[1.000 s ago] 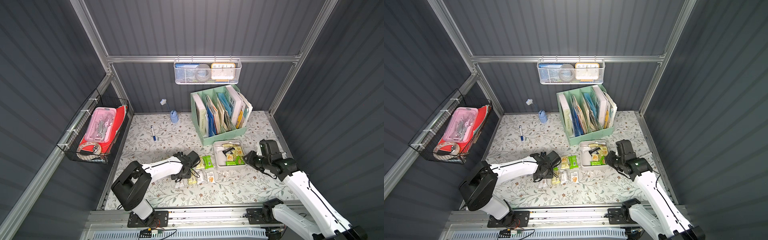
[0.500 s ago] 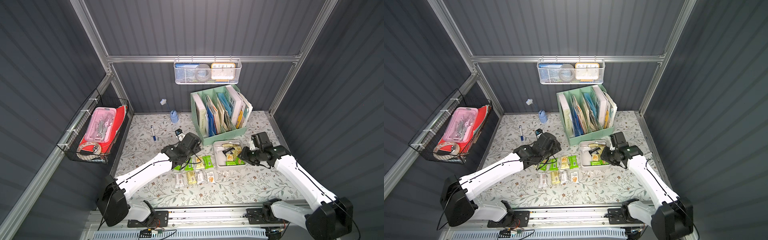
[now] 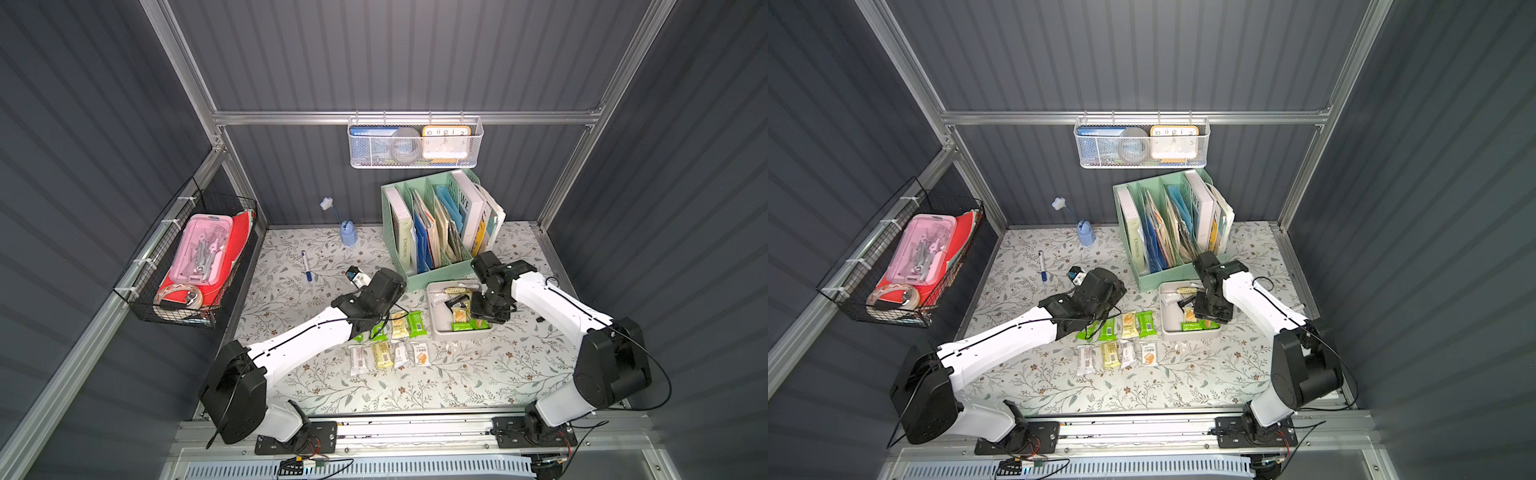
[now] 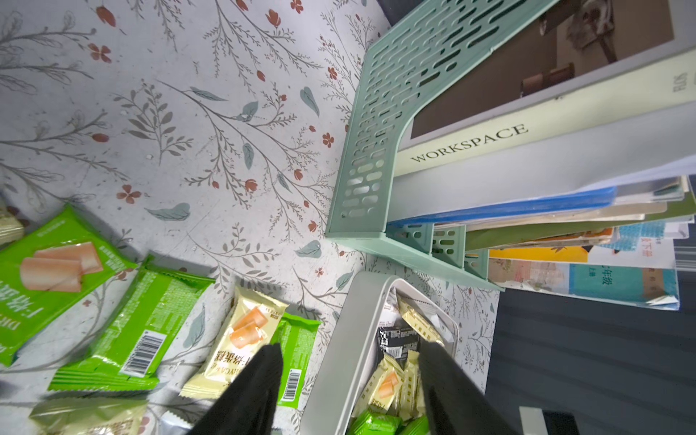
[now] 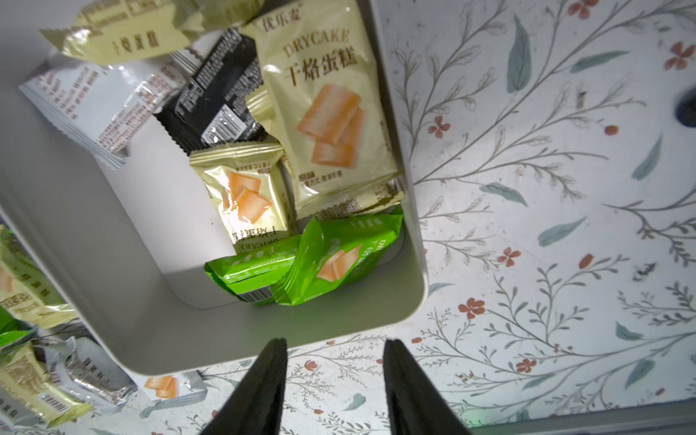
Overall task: Take the cookies out of the storage box
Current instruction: Pick up the cookie from the storage box.
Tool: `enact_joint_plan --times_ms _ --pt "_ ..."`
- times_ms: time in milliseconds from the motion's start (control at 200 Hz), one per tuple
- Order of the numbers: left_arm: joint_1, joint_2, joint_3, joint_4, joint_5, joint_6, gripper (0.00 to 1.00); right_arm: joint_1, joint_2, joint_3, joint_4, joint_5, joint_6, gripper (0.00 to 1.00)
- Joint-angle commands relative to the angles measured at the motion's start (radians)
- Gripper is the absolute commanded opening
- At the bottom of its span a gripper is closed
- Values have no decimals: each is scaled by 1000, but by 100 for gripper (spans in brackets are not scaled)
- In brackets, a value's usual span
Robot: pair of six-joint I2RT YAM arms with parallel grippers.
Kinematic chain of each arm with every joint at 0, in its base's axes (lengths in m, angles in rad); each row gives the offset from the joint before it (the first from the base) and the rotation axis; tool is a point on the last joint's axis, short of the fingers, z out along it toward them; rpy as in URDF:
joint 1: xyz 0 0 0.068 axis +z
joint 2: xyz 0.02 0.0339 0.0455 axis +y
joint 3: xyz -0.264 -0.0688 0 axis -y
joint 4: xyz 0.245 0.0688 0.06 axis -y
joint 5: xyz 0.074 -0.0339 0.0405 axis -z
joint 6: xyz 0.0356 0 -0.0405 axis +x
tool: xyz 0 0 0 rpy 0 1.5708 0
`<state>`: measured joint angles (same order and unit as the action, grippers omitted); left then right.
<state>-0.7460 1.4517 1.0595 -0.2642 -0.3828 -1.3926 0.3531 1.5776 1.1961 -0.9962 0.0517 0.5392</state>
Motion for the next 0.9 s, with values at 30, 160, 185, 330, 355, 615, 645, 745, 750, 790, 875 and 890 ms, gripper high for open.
enact_joint_plan --times_ms 30,160,185,330,355,615,645,745,750,790,875,890 --pt "8 -25 -19 -20 -54 -42 63 37 73 67 -51 59 59 47" --pt "8 -41 -22 -46 -75 -63 62 72 142 131 -81 91 74 47" --pt "8 -46 -25 -48 -81 -64 62 76 150 139 -83 98 78 47" --pt "11 -60 -33 -57 -101 -76 61 86 211 194 -138 183 137 41" --pt "12 -60 -32 -59 -100 -78 61 86 222 202 -150 197 148 40" --pt "14 -63 -36 -54 -80 -84 60 90 294 243 -188 201 201 38" --pt "14 -65 -39 -55 -81 -84 60 90 297 244 -187 201 210 38" --pt "14 -72 -40 -61 -84 -92 59 90 309 244 -184 192 228 38" --pt "14 -71 -40 -62 -84 -92 59 90 309 244 -184 192 228 38" --pt "15 -72 -40 -62 -82 -94 59 90 316 244 -179 188 231 38" --pt "15 -73 -39 -66 -79 -93 58 90 329 249 -179 187 231 36" --pt "15 -73 -39 -67 -78 -93 58 89 329 250 -179 186 230 35"
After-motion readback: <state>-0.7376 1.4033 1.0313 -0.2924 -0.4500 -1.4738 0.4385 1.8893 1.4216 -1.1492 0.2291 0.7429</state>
